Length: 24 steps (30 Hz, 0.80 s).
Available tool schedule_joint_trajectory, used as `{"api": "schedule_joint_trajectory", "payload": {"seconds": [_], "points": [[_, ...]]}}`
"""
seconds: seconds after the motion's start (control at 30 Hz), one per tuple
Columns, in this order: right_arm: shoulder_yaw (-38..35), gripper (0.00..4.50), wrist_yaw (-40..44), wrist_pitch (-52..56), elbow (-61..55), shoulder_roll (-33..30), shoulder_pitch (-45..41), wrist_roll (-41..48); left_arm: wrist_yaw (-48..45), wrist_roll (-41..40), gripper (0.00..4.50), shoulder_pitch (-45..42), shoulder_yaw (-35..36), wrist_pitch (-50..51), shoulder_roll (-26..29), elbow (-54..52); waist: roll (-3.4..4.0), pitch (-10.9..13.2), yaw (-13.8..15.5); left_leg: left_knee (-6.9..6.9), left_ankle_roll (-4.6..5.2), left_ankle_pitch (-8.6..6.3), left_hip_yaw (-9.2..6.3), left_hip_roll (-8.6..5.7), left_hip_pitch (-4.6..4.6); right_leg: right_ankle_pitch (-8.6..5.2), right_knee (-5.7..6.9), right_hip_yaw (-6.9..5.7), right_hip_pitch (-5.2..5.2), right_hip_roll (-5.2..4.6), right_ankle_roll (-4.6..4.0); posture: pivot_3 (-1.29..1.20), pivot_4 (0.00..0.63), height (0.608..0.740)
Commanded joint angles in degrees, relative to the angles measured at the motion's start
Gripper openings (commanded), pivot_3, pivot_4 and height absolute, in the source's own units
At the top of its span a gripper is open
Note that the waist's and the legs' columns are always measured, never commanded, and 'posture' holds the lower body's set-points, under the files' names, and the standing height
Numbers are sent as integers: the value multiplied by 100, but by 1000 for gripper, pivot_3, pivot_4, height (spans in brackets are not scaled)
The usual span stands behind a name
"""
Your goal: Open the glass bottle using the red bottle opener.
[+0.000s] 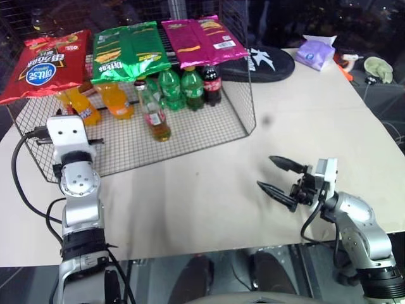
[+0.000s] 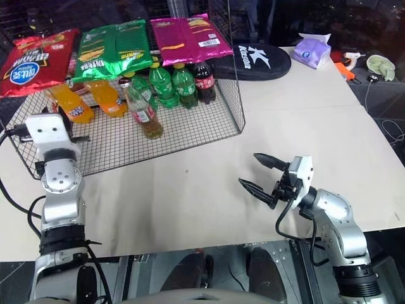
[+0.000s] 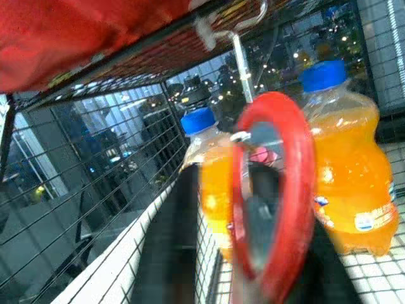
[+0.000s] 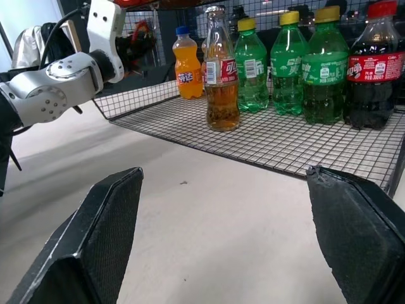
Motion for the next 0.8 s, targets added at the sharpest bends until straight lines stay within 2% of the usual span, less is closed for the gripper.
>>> {"api": "schedule_joint_trajectory", "payload": {"seconds": [0.03, 0.37, 0.47, 0.6, 0.8], "points": [[-56, 4162, 42, -118, -90, -12, -14, 19, 1, 16, 2853, -79, 19, -154, 112, -77, 0, 0, 13, 5, 0, 0, 0, -1, -1, 0, 3, 0, 0, 0, 0, 0, 150, 740], [-62, 4162, 46, -142, -100, -28, 51, -5, 0, 15, 2853, -4, -18, -97, 75, -222, 0, 0, 105, 26, 0, 0, -1, -2, 2, 0, 31, 1, 0, 1, 0, 0, 150, 740], [-56, 4162, 47, -150, -100, -24, 73, -21, 24, 25, 2041, 43, -9, -105, 53, -300, -1, 0, 123, 27, 0, 0, -1, -3, 1, 0, 30, 1, 1, 0, 0, 0, 150, 740], [-44, 4162, 43, -161, -104, -14, 101, -43, 28, 45, 39, 44, -39, -79, 47, -340, -1, -1, 127, 28, 0, 0, -1, -3, 1, 0, 30, 1, 1, 0, 0, 0, 150, 740], [-49, 4162, 33, -165, -92, -17, 87, -57, 242, 531, 39, 53, -183, -87, 158, -506, -1, 0, 125, 28, 0, 0, -1, -2, 1, 0, 30, 0, 1, 1, 0, 0, 150, 740]]}}
